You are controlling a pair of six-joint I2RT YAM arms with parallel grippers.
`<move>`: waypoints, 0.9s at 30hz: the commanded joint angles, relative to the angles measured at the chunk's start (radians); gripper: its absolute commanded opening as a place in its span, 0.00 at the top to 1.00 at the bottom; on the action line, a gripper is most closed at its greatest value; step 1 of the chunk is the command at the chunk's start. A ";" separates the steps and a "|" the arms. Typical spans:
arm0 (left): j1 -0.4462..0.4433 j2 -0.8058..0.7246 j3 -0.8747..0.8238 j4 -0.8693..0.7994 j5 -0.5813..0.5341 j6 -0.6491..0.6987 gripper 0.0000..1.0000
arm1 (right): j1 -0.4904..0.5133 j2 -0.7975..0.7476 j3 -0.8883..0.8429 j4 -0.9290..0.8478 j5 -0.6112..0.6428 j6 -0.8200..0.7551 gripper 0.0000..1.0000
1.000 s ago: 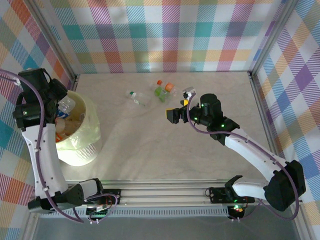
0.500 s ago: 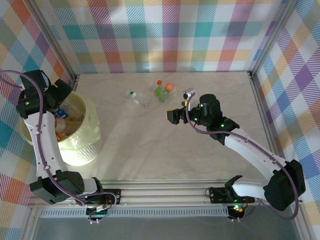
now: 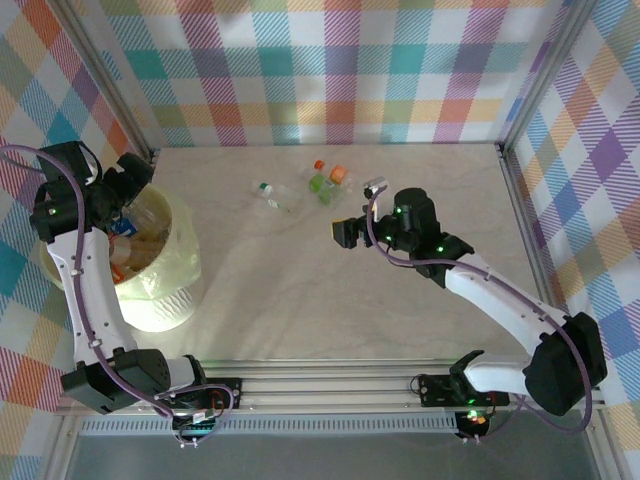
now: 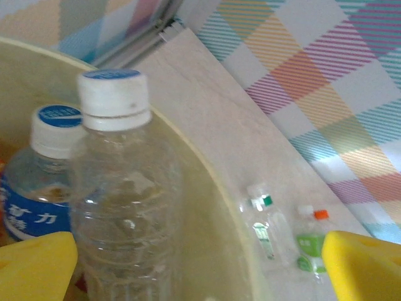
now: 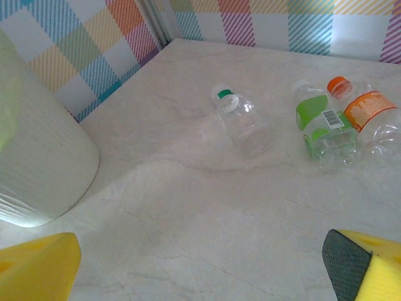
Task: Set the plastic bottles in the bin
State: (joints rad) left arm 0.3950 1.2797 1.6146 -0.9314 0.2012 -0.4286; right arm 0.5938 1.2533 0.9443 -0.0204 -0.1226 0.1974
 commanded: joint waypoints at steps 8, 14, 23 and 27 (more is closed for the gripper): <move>0.010 0.097 0.069 0.099 0.198 0.092 0.00 | 0.001 0.049 0.056 -0.005 0.009 0.052 0.00; 0.010 0.149 0.060 0.155 0.223 0.087 0.00 | 0.001 0.047 0.047 -0.003 -0.009 0.060 0.00; 0.010 0.022 -0.079 0.102 -0.018 0.017 0.00 | 0.001 0.048 0.044 -0.001 -0.018 0.053 0.00; 0.010 0.033 -0.052 0.065 -0.008 0.022 0.00 | 0.001 0.052 0.053 -0.002 -0.009 0.058 0.00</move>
State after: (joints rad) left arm 0.3954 1.3170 1.5509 -0.8314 0.2256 -0.3977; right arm 0.5934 1.2972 0.9588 -0.0250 -0.1238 0.2478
